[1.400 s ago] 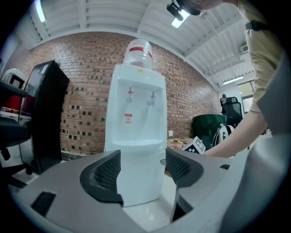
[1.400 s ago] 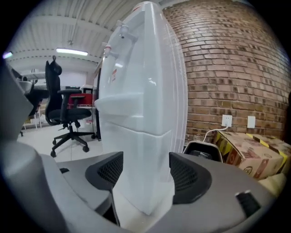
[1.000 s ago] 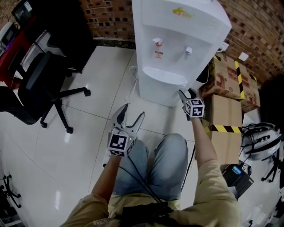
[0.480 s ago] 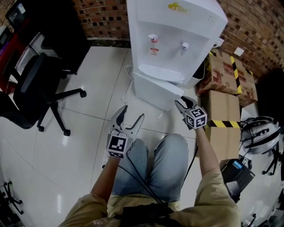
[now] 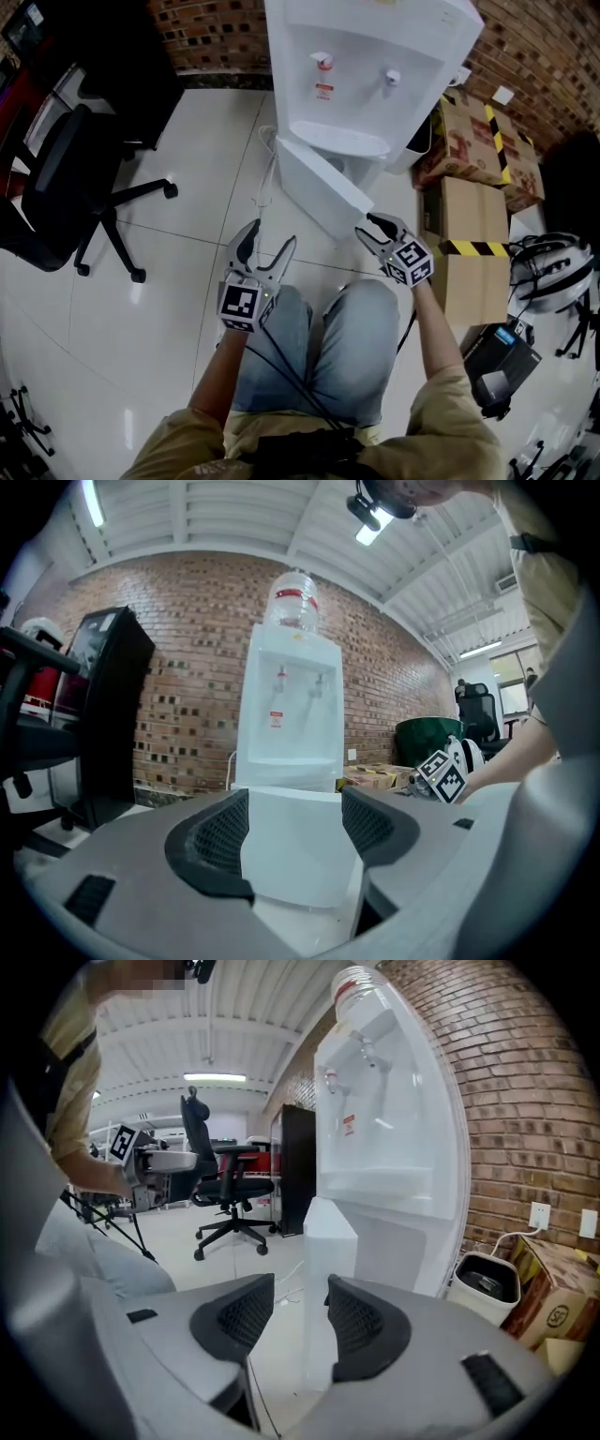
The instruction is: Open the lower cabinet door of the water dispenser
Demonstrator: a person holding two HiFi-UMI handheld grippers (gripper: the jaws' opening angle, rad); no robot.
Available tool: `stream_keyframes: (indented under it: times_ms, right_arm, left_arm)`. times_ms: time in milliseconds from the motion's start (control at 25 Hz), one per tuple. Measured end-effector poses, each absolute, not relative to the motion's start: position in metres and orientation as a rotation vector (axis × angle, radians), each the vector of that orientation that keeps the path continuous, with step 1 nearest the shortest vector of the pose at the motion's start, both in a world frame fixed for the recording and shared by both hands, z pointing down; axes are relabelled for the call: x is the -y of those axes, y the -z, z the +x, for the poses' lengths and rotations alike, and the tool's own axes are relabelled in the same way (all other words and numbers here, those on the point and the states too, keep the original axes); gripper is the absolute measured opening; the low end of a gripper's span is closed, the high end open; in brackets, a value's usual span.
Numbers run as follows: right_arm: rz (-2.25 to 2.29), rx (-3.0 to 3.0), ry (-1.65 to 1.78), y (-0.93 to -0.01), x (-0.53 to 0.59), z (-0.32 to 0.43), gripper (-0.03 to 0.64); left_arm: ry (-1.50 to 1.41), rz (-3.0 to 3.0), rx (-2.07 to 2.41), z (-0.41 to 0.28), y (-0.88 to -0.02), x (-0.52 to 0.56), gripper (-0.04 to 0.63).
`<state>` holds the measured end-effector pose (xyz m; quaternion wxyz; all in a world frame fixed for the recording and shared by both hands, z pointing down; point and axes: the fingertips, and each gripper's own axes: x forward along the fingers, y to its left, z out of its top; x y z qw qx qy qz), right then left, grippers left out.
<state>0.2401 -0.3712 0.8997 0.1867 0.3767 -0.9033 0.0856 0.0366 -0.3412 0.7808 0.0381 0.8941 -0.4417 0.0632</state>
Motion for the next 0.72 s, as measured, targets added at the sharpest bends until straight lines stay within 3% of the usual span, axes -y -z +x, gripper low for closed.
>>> stream_keyframes:
  times_ms: [720]
  right_arm:
    - [0.505,2.796,-0.302,-0.893,0.309,0.117,0.172]
  left_arm:
    - [-0.157,2.720,1.436,-0.010,-0.774,0.323,0.295]
